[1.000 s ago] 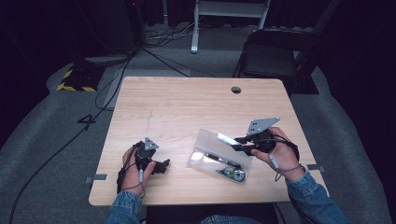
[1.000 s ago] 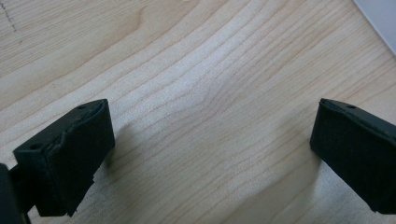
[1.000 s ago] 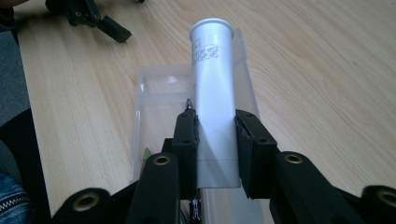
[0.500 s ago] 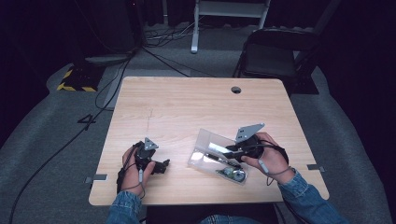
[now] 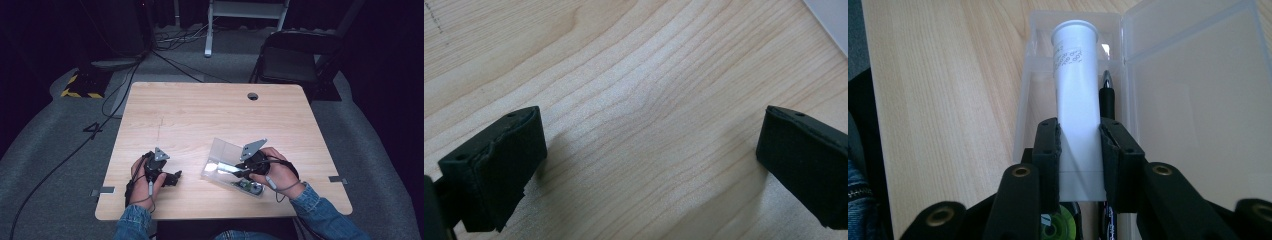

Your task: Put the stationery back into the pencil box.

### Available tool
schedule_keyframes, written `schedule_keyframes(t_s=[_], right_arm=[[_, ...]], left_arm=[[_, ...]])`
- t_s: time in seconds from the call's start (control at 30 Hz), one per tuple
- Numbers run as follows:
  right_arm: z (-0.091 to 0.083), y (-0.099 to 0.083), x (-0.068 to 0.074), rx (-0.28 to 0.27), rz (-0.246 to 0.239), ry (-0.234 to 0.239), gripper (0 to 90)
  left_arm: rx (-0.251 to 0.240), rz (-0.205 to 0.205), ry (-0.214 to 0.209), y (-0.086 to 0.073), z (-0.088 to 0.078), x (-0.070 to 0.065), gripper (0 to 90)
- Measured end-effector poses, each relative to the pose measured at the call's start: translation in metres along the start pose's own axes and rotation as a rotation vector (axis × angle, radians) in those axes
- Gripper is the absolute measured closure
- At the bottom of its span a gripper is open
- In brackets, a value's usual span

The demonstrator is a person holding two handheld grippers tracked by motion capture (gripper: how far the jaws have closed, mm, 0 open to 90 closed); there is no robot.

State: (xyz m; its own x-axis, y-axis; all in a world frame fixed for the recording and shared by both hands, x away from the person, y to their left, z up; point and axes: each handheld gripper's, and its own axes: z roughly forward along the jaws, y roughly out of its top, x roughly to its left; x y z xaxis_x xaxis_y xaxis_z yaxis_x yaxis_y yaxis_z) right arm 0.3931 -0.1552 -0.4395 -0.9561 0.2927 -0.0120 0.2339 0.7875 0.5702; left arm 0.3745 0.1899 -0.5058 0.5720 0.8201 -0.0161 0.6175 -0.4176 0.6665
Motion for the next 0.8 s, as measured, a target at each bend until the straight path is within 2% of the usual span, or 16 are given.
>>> schedule_keyframes(t_s=[0.47, 0.8], right_arm=[[0.015, -0.003, 0.001, 0.048, -0.011, 0.022, 71.4], [0.020, -0.006, -0.003, 0.034, 0.051, 0.029, 71.3]], left_arm=[[0.000, 0.000, -0.001, 0.000, 0.000, 0.000, 0.2], [0.001, 0.001, -0.001, 0.000, 0.000, 0.000, 0.1]])
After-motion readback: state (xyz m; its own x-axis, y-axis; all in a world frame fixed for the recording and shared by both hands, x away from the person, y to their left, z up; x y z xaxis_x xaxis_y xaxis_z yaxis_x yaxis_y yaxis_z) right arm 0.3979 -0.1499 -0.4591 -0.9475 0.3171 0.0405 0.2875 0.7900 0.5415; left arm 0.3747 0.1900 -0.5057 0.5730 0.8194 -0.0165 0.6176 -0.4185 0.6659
